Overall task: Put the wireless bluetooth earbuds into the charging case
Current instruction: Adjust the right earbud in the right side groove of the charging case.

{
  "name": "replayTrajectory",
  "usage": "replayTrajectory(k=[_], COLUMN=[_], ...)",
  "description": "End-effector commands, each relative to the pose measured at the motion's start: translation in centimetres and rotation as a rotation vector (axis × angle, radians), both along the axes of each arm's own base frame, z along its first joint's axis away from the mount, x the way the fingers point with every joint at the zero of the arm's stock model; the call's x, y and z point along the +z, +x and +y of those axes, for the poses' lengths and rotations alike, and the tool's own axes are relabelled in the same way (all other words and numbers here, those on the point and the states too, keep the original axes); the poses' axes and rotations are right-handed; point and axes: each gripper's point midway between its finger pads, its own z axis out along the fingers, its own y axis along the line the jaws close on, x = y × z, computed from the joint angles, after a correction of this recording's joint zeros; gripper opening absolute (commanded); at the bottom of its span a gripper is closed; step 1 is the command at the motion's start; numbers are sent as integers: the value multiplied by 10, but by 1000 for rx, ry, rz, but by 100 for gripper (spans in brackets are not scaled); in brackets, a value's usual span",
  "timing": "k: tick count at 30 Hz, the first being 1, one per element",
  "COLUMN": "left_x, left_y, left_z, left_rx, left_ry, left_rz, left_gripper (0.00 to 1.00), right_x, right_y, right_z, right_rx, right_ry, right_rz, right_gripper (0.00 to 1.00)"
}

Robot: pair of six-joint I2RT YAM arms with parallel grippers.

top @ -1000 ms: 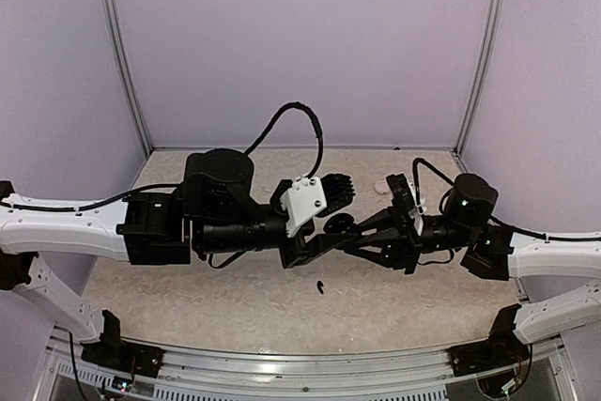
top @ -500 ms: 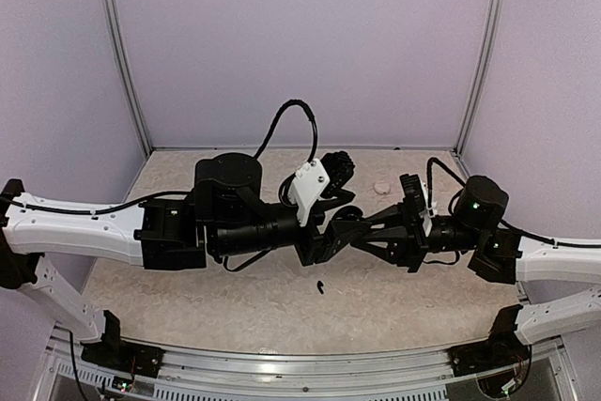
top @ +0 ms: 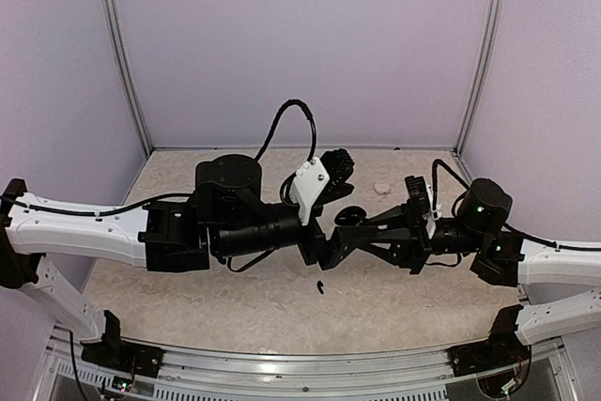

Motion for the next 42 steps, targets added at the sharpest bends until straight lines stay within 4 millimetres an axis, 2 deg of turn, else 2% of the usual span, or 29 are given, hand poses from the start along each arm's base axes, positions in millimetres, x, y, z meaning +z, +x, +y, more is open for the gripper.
replayTrajectory(k=[1,4,8,10,13,17,22,26,31,35,42], left_x=[41,45,39,31,28,24,5,-2,-17,-16,-25], left_y=[-24,-39,-60,-67,-70,-67,-62,-60,-54,-51,-47], left_z=[8,12,29,38,48,51,47,44,38,36,32], left_rx=[-100,-164,-283,-327,-352,-363,-389,-403,-409,-399,-400], left_ry=[-43,5,81,136,202,290,411,445,517,517,553], left_rz=[-158,-250,-353,-402,-470,-539,-586,-618,-637,-656,-657], left_gripper=[86,90,87,82,69,57,51,51,55,55,54], right_x=[-2,-5,-5,-5,-8,-12,-16,-20,-23,-27,-30], right_y=[-8,-8,-9,-11,-14,-15,-17,-18,-21,-23,-26], right_z=[-2,-1,0,1,3,8,13,16,19,22,26], right_rx=[28,34,47,61,92,121,159,179,203,217,236], right_ry=[6,-1,-8,-12,-32,-62,-92,-110,-126,-138,-153], right_rz=[19,34,50,55,64,81,109,124,137,143,151], right_gripper=[0,0,0,0,0,0,0,0,0,0,0])
